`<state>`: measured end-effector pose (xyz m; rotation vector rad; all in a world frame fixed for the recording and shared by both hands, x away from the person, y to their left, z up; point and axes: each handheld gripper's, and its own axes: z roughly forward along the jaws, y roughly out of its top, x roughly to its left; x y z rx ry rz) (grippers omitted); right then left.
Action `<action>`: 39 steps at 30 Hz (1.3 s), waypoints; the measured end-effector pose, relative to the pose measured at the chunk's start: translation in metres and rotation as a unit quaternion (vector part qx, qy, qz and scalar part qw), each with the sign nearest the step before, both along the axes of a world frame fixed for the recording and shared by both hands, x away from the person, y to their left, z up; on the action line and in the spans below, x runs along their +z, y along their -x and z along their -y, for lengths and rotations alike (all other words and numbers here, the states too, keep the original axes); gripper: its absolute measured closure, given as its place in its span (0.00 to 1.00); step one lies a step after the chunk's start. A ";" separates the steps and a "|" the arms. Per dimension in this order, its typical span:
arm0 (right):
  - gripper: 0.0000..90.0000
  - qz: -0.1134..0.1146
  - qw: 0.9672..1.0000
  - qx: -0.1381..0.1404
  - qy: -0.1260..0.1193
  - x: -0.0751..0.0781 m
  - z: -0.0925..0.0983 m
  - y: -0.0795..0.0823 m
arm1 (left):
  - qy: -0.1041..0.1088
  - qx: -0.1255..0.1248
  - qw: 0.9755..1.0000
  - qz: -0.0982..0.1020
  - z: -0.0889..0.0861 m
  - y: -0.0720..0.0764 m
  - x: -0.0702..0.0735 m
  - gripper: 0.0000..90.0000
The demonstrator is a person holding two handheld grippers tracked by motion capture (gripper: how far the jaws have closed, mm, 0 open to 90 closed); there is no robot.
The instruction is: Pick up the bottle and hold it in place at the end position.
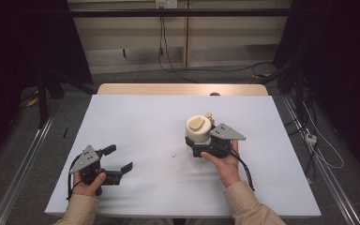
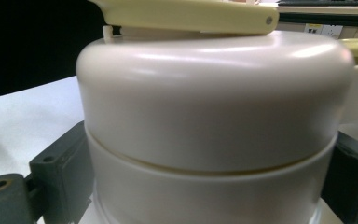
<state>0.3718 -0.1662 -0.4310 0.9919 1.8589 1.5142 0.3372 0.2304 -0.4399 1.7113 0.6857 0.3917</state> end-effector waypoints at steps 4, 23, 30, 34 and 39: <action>0.06 0.000 1.000 0.003 0.000 -0.001 -0.002 -0.002 | 0.002 0.000 1.000 -0.001 0.000 0.000 0.000 0.04; 0.06 -0.001 1.000 0.005 -0.002 -0.002 -0.012 -0.014 | 0.001 -0.001 1.000 -0.001 0.000 0.000 0.000 0.04; 0.06 -0.001 1.000 0.007 -0.002 -0.004 -0.015 -0.018 | 0.002 -0.001 1.000 -0.002 0.000 0.000 0.000 0.04; 0.06 -0.001 1.000 0.005 -0.004 -0.004 -0.016 -0.020 | 0.002 -0.002 1.000 -0.002 0.000 0.000 -0.001 0.04; 0.06 0.001 1.000 0.005 -0.006 -0.004 -0.017 -0.023 | 0.002 -0.001 1.000 -0.002 0.000 0.000 -0.001 0.04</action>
